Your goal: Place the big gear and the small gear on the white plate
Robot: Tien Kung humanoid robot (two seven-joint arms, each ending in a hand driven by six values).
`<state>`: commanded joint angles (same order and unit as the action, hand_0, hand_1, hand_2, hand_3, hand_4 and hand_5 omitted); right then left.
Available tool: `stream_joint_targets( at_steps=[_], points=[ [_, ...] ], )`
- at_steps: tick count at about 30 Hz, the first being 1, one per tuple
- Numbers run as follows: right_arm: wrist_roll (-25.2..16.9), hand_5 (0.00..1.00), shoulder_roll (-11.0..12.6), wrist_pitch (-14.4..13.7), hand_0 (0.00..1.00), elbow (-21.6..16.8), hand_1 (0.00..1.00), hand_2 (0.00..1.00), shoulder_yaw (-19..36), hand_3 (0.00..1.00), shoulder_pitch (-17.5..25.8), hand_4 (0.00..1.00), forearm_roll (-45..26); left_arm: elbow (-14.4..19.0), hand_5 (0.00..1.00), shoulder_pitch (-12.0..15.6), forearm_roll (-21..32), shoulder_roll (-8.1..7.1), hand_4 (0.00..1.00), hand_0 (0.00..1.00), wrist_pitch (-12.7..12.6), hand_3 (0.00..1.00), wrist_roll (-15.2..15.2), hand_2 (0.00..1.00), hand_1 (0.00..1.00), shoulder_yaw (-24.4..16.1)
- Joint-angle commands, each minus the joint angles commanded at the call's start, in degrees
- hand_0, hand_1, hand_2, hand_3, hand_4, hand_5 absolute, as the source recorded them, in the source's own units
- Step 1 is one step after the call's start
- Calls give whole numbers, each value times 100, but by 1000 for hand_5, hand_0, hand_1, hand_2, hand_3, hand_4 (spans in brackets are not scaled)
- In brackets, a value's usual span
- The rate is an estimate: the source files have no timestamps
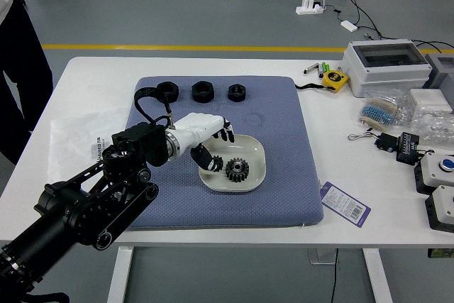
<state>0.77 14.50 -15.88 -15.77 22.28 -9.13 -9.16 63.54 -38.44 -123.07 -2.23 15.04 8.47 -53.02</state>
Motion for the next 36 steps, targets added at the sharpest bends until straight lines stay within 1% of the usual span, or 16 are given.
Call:
stream_joint_targets(
  at_steps=[2,7,9,11,13,14,16,19,20,24,25,26,29,31,32,36],
  points=[
    [-1,680,0,-1,652,0,659,729,-2,575,-1,835,-5,31,2,5,4,0,998,563,-63,759,-25,762,696,-29],
    [4,680,-1,-3,652,0,659,729,2,575,-3,835,10,112,2,54,-10,-5,998,563,-287,759,-98,762,696,-184],
    [5,681,-1,-3,651,1,658,729,5,574,-1,835,12,130,15,119,19,3,998,587,-542,760,-147,772,706,-333],
    [6,681,0,-2,651,1,658,729,6,574,0,835,13,131,15,131,29,6,998,587,-606,760,-156,772,706,-360],
    [10,681,-4,-5,651,2,658,729,11,574,4,835,24,90,15,280,280,69,998,587,-990,760,-262,772,706,-646],
    [12,680,-5,-6,651,3,658,729,13,575,6,836,29,54,164,352,472,93,957,597,-1145,768,-308,764,692,-781],
    [15,680,-7,-7,651,3,658,729,15,575,9,836,34,-18,164,486,882,136,957,597,-1361,768,-384,764,692,-1000],
    [14,680,-10,-8,651,5,658,729,14,575,12,836,29,-81,164,705,1508,192,957,597,-1547,768,-518,764,692,-1334],
    [9,680,-12,-6,651,6,659,729,8,575,17,835,16,-89,190,823,1731,205,914,588,-1605,747,-617,744,675,-1475],
    [-2,680,-15,1,651,9,659,729,-6,575,28,835,-3,-99,190,1064,2568,191,914,588,-1616,747,-844,744,675,-1767],
    [-6,680,-15,6,651,10,659,729,-8,575,35,835,-7,-92,190,1179,2791,174,914,588,-1606,747,-941,744,675,-1886],
    [-7,680,-15,8,652,10,659,730,-9,575,38,836,-8,-88,246,1232,3048,168,900,630,-1603,738,-982,750,676,-1941],
    [-15,680,-16,18,652,12,659,730,-19,575,62,836,-24,-23,246,1550,3793,155,900,630,-1670,738,-1240,750,676,-2247],
    [-16,680,-18,19,652,13,659,730,-18,575,69,836,-25,1,246,1641,4234,151,900,630,-1688,738,-1320,750,676,-2325],
    [-17,681,-19,20,652,13,659,729,-21,575,76,836,-26,44,409,1734,4458,146,919,673,-1698,763,-1409,756,680,-2415],
    [-13,681,-29,22,652,14,659,729,-18,575,107,836,-25,246,409,2072,5426,153,919,673,-1642,763,-1667,756,680,-2740]
  ],
)
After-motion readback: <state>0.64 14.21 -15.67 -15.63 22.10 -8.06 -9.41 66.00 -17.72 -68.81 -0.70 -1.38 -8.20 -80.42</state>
